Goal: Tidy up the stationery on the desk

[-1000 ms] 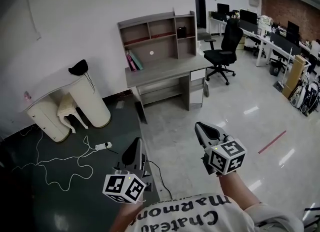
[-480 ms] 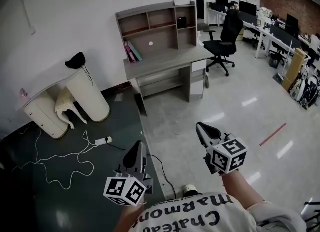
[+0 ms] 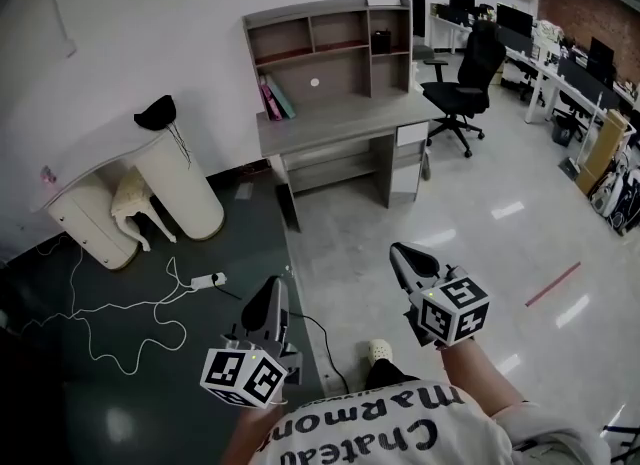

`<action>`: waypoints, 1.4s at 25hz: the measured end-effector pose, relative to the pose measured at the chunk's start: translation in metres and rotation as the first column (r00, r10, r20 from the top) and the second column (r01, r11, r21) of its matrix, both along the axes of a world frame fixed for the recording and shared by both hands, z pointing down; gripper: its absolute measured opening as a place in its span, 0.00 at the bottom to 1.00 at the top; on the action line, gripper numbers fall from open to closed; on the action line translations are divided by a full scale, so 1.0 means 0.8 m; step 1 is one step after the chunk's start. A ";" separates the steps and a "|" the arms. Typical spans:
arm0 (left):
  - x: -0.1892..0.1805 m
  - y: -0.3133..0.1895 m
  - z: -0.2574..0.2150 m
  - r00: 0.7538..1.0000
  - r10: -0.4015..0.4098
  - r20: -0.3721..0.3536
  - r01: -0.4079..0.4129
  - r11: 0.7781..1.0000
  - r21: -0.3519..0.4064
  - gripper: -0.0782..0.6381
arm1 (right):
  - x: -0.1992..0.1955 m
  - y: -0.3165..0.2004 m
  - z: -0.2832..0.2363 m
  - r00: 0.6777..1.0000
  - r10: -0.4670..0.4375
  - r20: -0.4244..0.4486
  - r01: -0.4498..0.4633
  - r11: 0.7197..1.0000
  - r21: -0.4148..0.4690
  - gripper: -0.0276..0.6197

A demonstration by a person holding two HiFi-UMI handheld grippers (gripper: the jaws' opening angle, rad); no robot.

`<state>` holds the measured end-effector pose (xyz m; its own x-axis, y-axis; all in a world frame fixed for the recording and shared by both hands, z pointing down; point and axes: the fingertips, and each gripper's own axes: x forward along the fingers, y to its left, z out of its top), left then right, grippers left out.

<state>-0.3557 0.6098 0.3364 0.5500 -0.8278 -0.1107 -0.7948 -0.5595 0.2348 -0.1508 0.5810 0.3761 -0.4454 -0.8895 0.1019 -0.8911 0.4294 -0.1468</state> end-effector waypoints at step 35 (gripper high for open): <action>0.140 -0.372 -0.051 0.998 -0.056 -0.034 0.059 0.993 0.105 0.13 | 0.137 -0.394 -0.050 0.996 -0.089 0.003 0.089 0.993 0.082 0.06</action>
<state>-0.2434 0.3125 0.2956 0.4970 -0.8405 -0.2157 -0.8196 -0.5364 0.2016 -0.0416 0.2659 0.3359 -0.5236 -0.8515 0.0270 -0.8480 0.5178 -0.1131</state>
